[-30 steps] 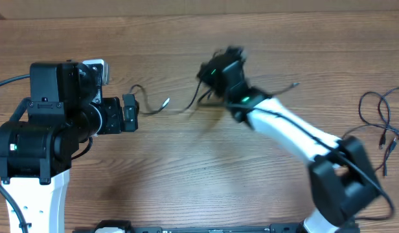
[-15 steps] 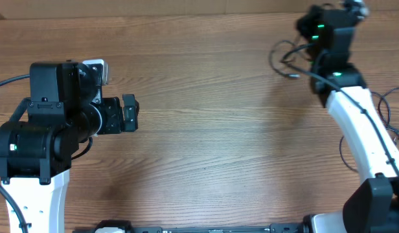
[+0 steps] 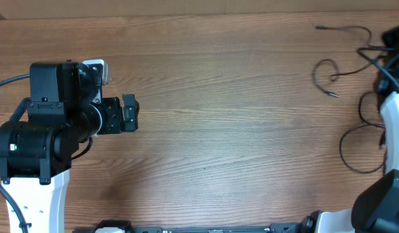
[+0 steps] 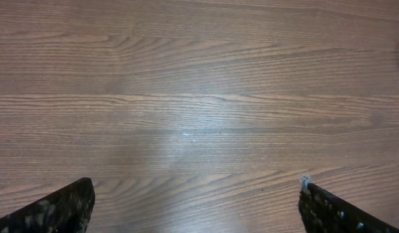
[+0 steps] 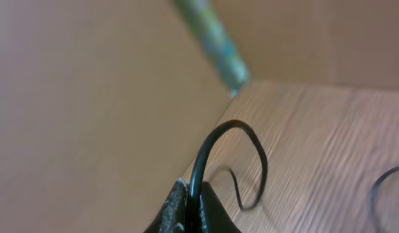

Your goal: Untangle cables

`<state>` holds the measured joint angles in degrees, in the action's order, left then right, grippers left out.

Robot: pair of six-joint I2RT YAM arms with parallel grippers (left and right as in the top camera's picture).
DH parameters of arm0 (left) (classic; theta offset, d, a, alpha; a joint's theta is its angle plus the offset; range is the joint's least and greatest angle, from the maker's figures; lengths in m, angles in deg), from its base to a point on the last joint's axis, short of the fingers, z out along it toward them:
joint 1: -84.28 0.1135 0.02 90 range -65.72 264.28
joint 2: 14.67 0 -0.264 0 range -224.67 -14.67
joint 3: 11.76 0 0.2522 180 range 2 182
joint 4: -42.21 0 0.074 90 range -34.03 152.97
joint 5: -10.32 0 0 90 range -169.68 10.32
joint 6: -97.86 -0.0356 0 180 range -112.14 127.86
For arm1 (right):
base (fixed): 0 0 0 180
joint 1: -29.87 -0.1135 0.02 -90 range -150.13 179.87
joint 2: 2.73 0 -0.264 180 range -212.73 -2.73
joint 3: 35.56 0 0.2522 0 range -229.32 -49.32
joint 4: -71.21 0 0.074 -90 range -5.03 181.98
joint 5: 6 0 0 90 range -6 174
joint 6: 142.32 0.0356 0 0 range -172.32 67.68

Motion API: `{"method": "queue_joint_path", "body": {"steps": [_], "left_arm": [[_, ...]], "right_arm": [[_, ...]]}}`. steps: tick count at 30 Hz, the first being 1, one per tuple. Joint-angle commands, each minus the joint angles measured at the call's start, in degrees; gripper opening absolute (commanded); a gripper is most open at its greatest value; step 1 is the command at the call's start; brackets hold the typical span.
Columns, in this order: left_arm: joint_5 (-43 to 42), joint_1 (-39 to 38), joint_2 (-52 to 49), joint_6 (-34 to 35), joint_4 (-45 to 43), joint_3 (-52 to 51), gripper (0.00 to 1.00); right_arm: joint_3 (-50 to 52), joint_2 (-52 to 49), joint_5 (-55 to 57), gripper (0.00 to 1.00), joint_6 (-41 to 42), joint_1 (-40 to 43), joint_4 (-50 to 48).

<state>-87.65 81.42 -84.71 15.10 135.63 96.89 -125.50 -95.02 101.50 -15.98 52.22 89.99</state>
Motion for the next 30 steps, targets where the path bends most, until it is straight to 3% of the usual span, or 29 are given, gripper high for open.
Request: {"method": "queue_joint_path", "body": {"steps": [1, 12, 19, 23, 24, 25, 26, 27, 28, 30], "left_arm": [[-0.6, 0.3, -0.1, -1.0, -0.2, 0.0, 1.0], [-0.6, 0.3, -0.1, -1.0, -0.2, 0.0, 1.0], [-0.6, 0.3, -0.1, -1.0, -0.2, 0.0, 1.0], [-0.6, 0.3, -0.1, -1.0, -0.2, 0.0, 1.0], [-0.6, 0.3, -0.1, -1.1, -0.2, 0.0, 0.99], [-0.6, 0.3, -0.1, -1.0, -0.2, 0.0, 0.99], [-0.6, 0.3, -0.1, -1.0, -0.2, 0.0, 1.0], [-0.6, 0.3, -0.1, -1.1, -0.2, 0.0, 1.0], [-0.6, 0.3, -0.1, -1.1, -0.2, 0.0, 1.0], [-0.6, 0.3, -0.1, -1.0, -0.2, 0.0, 1.0]], "right_arm": [[-1.5, 1.9, 0.9, 0.04, -2.1, 3.8, -3.1], [-1.4, -1.5, -2.6, 0.04, -2.4, 6.2, -4.0], [-1.4, -7.6, -8.7, 0.04, -2.6, 6.2, 1.5], [-1.4, -10.7, -14.4, 0.04, -9.2, 6.2, 7.1], [-1.4, -10.7, -14.4, 0.1, -9.7, 6.2, 8.6], [-1.4, -10.7, -14.4, 0.31, -9.9, 6.2, 9.9], [-1.4, -10.7, -14.7, 0.69, -9.9, 6.2, 11.2], [-1.4, -10.7, -15.1, 0.89, -9.9, 6.2, 12.2], [-1.4, -10.6, -15.7, 1.0, -9.9, 6.2, 13.5], [-1.5, -10.4, -17.2, 1.0, -9.9, 6.2, 16.3]]}}
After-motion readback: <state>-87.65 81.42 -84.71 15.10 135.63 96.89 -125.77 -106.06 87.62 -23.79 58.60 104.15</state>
